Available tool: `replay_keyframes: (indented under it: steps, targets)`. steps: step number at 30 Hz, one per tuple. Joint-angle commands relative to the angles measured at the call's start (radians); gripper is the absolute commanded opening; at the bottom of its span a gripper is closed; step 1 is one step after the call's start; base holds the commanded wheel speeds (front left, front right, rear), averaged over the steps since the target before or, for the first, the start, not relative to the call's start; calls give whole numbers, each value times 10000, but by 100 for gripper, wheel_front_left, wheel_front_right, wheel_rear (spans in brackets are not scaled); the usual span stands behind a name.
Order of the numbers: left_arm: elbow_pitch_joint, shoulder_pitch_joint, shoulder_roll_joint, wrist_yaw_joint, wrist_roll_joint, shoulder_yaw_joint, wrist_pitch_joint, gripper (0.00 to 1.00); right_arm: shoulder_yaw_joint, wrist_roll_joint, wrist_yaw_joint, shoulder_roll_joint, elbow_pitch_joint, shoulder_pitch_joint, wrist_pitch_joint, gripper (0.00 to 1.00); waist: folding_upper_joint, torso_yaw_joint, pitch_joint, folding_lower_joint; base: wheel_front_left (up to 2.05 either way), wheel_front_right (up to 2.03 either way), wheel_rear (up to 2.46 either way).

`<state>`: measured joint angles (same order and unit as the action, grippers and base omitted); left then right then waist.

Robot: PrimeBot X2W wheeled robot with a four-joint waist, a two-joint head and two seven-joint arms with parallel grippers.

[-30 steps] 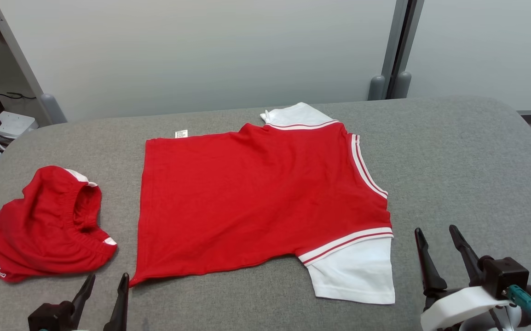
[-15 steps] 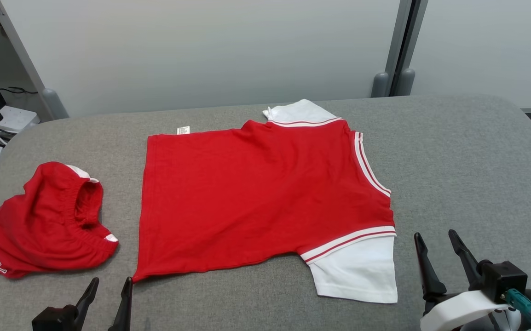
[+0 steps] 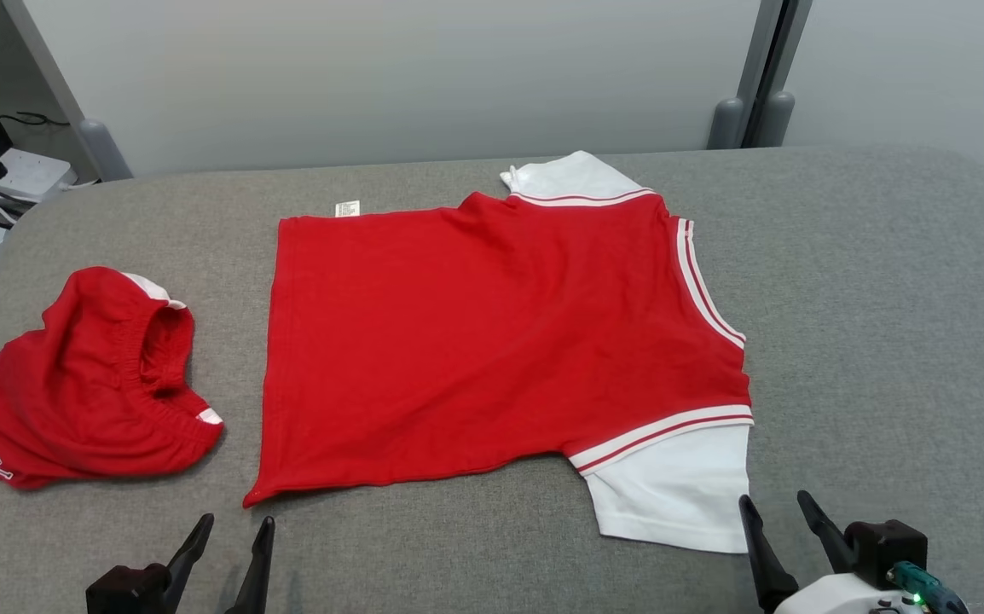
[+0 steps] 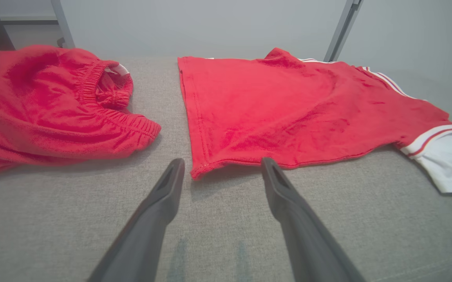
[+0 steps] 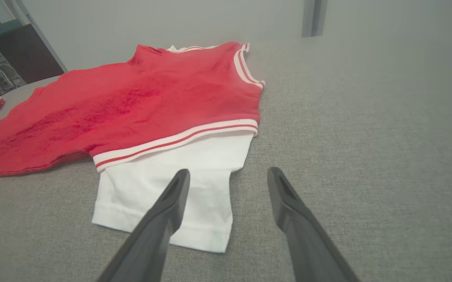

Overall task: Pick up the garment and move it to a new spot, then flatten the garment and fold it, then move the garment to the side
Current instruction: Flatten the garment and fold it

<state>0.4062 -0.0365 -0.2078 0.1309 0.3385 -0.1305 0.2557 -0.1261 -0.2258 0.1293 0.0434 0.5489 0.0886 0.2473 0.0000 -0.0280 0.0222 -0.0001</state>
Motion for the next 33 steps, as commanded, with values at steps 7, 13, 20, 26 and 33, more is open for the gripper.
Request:
replay_keyframes:
  steps: [7,13,20,26,33]
  targets:
    - [-483,615,-504,-2,320,-101,61,100,-448,-389,14,68,806,761,145,100,0,294,497,1,0,0,0]
    - [-684,778,-798,-2,630,-341,61,100,-542,-579,14,68,1442,962,145,95,0,478,841,1,0,0,0]
    - [-849,993,-990,-2,816,-471,61,100,-943,-781,14,68,1987,1124,145,47,0,549,1124,1,0,0,0]
    - [-975,1474,-1209,-2,1096,-930,61,100,-1081,-879,14,68,2211,1338,145,0,0,465,1334,1,0,0,0]
    - [-451,1952,-1058,-2,1773,-865,61,100,-466,-208,14,68,1754,1094,145,0,0,64,1424,1,0,0,0]
